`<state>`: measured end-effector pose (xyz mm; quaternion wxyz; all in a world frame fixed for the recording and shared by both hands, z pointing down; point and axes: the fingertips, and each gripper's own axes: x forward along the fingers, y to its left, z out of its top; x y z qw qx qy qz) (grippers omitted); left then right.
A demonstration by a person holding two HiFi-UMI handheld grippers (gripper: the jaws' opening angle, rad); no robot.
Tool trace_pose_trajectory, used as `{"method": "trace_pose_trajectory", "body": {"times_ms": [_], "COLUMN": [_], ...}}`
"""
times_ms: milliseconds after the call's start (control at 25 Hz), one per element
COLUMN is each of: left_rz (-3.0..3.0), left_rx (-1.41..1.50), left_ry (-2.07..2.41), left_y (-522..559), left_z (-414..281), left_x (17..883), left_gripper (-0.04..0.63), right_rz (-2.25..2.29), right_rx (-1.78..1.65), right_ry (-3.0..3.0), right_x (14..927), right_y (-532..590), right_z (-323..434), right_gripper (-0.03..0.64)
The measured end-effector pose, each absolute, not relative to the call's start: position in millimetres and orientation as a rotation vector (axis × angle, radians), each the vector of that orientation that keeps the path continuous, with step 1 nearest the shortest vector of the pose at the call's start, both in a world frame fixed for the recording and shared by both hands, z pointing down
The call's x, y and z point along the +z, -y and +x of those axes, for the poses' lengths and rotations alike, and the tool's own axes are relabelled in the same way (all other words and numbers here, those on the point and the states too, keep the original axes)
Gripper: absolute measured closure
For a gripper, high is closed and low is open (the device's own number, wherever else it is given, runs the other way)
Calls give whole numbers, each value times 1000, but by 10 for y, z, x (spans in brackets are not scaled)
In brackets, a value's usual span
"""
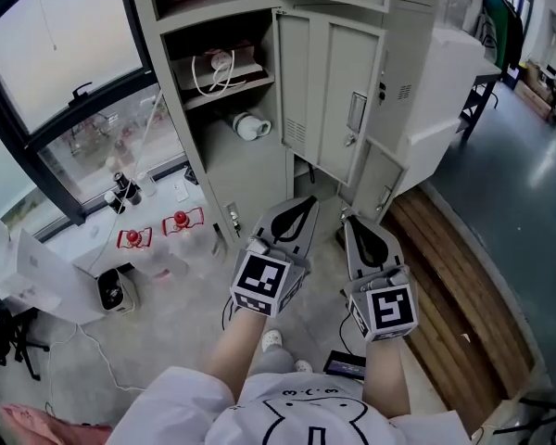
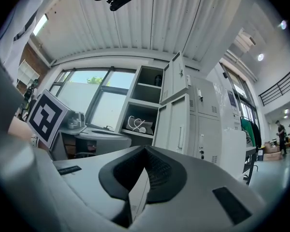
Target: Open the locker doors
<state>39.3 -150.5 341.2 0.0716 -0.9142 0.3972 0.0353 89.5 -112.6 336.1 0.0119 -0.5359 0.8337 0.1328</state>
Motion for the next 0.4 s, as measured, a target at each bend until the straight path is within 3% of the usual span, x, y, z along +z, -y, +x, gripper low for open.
{"method": "trace_pose_trajectory", "body": {"times_ms": [400], "left_rz": [-2745], "left_rx": [225], "left_ry": [-1196], "left_y": [1282], "left_z": [501], "left_x": [3293], "left_gripper": [580], "right_rz": [-1683], "right_rx": [479], "right_ry": [-2608], "right_x": [3282], "right_y": [897], "right_z": [1029], "right_gripper": [604]}}
